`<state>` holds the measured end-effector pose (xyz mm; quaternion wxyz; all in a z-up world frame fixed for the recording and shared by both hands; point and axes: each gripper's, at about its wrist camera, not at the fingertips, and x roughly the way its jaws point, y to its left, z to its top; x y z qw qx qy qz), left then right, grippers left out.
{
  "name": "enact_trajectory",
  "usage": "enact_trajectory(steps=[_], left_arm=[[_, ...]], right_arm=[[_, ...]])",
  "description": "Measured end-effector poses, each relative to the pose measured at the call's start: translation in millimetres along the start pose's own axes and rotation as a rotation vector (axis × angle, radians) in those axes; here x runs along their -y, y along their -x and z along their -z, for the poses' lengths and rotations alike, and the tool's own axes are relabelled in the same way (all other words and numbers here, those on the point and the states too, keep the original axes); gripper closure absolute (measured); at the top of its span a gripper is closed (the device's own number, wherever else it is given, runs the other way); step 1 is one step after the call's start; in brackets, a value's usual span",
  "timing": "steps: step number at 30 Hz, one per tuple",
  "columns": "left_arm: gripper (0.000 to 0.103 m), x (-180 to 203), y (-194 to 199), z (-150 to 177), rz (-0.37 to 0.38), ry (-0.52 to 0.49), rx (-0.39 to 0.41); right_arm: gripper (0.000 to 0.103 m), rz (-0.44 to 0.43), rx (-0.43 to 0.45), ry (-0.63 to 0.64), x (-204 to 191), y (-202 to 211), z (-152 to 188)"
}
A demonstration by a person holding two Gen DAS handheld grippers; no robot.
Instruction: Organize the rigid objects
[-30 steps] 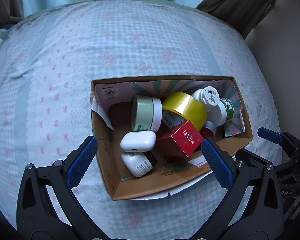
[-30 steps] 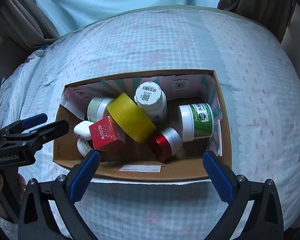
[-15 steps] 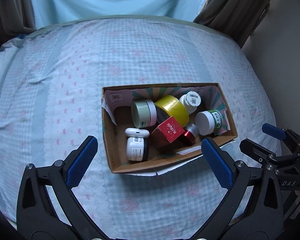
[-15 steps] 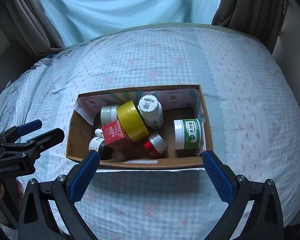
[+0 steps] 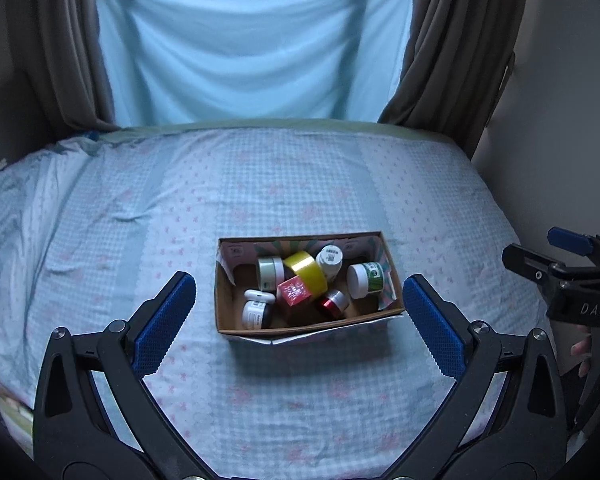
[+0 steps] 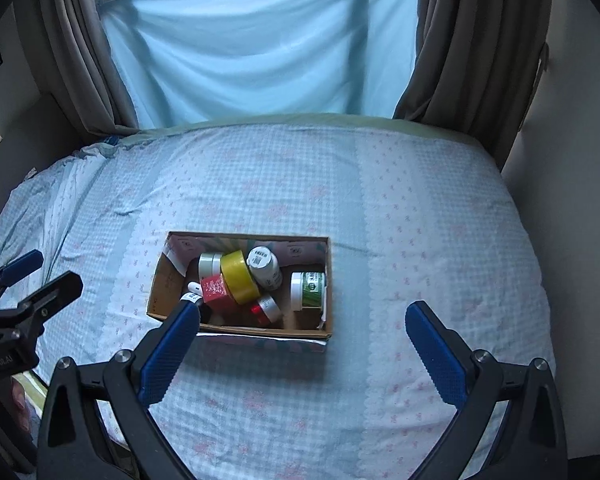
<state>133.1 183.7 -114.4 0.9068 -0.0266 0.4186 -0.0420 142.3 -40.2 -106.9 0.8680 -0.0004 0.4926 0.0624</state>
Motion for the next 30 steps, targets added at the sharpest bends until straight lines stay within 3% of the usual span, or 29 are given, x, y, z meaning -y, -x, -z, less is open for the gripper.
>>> enact_trajectory(steps=[7,14,30], left_arm=[[0.0,36,60,-4,-0.019,0.03,0.093],[0.0,59,98,10,-0.062,0.001,0.159],[0.0,58,119,22,-0.1,0.051,0.22]], right_arm=[[0.0,0.042,0.107,-0.009,35,80,-3],[0.001,0.067,0.19,-0.013,49,124,17],[0.001,0.078,0.257,-0.01,57,144,28]])
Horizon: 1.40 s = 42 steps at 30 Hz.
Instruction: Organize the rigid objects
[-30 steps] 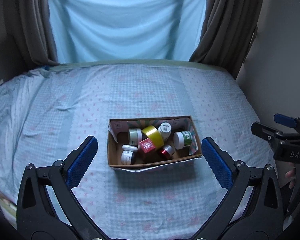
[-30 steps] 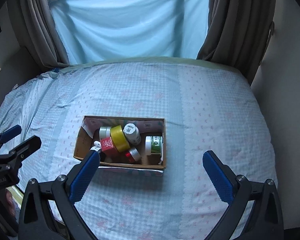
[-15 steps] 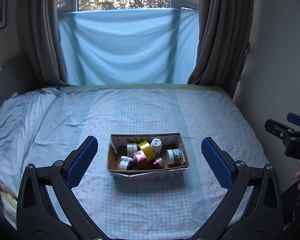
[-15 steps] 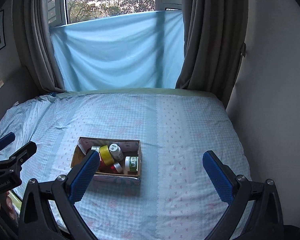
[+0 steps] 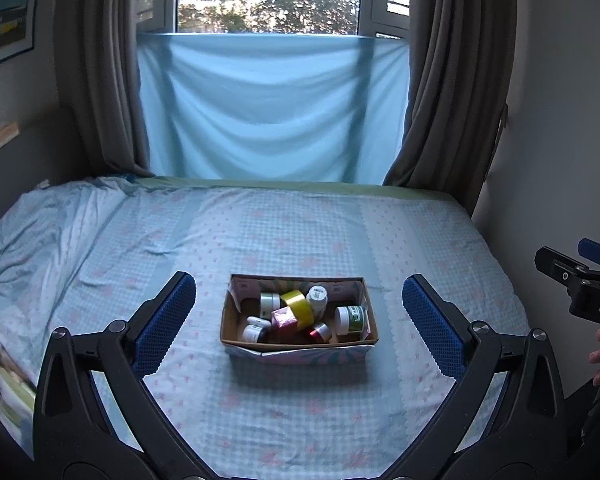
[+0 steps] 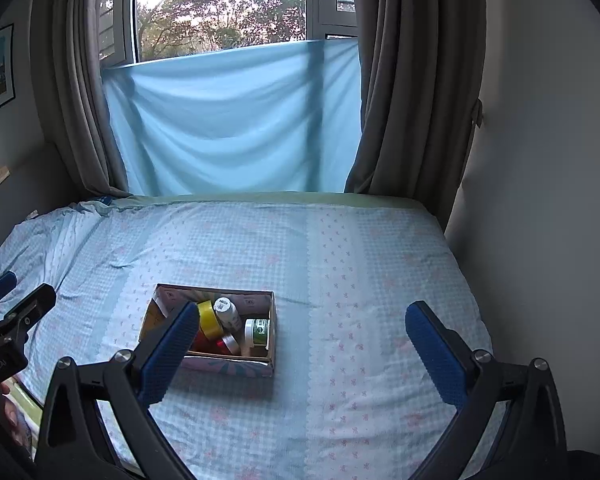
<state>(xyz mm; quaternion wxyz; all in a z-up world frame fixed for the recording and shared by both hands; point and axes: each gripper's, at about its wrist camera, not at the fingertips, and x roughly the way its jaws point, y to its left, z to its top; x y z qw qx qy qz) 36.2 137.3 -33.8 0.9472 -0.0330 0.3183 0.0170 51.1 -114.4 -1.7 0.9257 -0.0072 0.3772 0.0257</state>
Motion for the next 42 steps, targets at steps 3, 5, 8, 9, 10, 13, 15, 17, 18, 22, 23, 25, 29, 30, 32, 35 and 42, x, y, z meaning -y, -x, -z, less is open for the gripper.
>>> enact_trajectory(steps=[3,5,8,9,10,13,15,17,18,22,23,25,29,30,32,35,42], left_arm=[[0.0,2,0,1,0.0,0.001,0.0],[0.0,3,1,2,0.0,0.002,0.0],[0.0,4,1,2,-0.002,-0.002,0.001],[0.0,5,2,2,-0.003,-0.003,0.003],[0.0,5,2,3,-0.002,-0.005,0.003],[0.0,7,1,3,0.011,-0.003,-0.001],[0.0,8,0,4,0.016,-0.003,-0.004],[0.0,9,0,4,0.014,-0.007,-0.002],[0.0,10,1,3,0.013,-0.01,0.0],[0.0,12,1,1,0.026,-0.012,0.006],[0.0,12,1,1,0.03,-0.012,0.006],[0.0,14,-1,1,0.035,-0.015,0.004],[0.0,18,-2,0,0.03,-0.029,0.003],[0.0,19,-2,0,0.03,-0.032,0.004],[0.0,20,-4,-1,0.03,-0.034,0.005],[0.0,21,-5,-2,0.029,-0.034,0.004],[0.0,20,-7,-5,0.027,-0.036,0.005]], right_arm=[[0.001,0.002,0.001,0.001,0,0,0],[0.001,0.004,0.002,-0.001,1,2,1],[0.001,0.008,0.003,-0.006,3,3,2],[0.001,0.008,0.002,-0.007,3,4,3],[0.001,0.008,0.002,-0.008,3,4,3],[0.0,0.009,0.002,-0.009,4,4,3],[0.0,0.008,0.002,-0.009,4,4,3],[0.001,0.008,0.002,-0.009,4,4,3],[0.001,0.009,0.003,-0.01,4,4,3],[0.001,0.011,0.005,-0.016,7,4,2],[0.0,0.01,0.006,-0.018,8,4,2],[0.001,0.011,0.006,-0.018,8,3,1],[0.001,0.013,0.006,-0.018,8,3,1],[0.001,0.014,0.005,-0.019,8,3,1],[0.001,0.012,0.006,-0.02,10,2,0],[0.001,0.012,0.007,-0.019,12,1,-2],[0.001,0.016,0.008,-0.017,13,-3,-5]])
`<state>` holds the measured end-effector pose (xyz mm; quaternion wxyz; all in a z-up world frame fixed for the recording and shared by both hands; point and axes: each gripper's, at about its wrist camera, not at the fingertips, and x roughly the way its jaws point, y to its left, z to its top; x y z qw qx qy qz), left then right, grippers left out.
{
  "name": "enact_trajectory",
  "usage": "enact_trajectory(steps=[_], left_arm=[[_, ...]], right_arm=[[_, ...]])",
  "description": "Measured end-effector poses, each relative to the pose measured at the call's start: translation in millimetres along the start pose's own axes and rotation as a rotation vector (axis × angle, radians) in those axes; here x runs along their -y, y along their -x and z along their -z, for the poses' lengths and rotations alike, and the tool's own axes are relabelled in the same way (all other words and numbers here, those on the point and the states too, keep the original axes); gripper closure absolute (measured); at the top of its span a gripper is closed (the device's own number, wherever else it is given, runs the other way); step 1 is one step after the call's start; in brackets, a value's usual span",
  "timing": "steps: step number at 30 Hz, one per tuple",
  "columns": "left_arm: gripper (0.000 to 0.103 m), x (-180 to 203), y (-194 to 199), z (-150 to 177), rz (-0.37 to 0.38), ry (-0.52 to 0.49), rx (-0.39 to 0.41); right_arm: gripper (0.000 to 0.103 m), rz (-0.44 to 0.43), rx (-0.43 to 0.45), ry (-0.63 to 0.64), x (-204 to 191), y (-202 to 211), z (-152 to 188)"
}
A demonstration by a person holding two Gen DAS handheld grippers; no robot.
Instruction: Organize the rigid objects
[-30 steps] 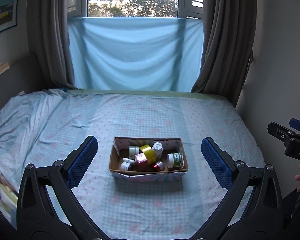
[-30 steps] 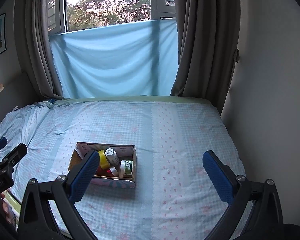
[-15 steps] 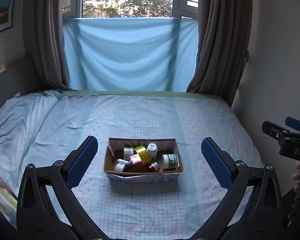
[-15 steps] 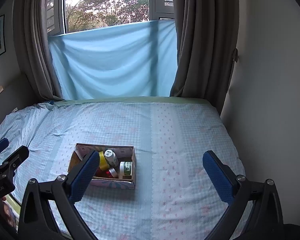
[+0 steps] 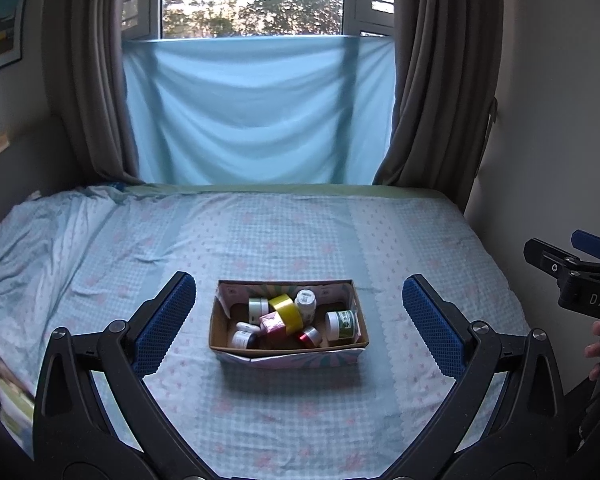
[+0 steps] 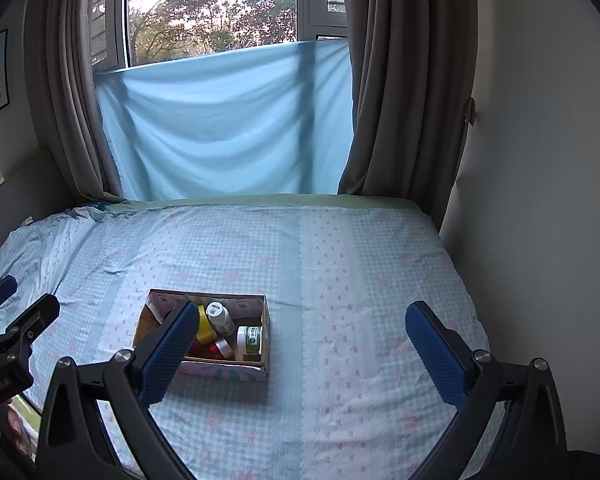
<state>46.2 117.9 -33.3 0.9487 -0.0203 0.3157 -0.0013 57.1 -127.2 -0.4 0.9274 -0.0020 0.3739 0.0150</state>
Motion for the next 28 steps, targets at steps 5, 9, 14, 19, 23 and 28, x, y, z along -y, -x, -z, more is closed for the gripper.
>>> enact_trajectory(steps=[5,9,14,19,23,28], left_arm=[[0.0,-1,-1,-1,-0.004,0.0,0.0],[0.0,-3,2,-3,0.017,0.01,0.018],[0.0,-2,-1,-5,-0.014,-0.006,0.028],[0.0,-6,0,-4,-0.037,0.025,0.054],[0.0,-7,4,-4,-0.109,0.031,0.082],[0.0,-13,2,-1,-0.083,0.047,0.082]], right_arm=[[0.001,-0.001,0.001,0.001,0,-1,-1],[0.001,-0.001,-0.001,0.0,0,-2,-2],[0.001,0.0,0.0,0.002,-1,-3,-3],[0.001,0.002,-0.002,0.001,-1,-3,-2],[0.001,0.008,-0.007,0.002,-3,-7,-4],[0.001,0.009,-0.01,0.001,-6,-10,-3]])
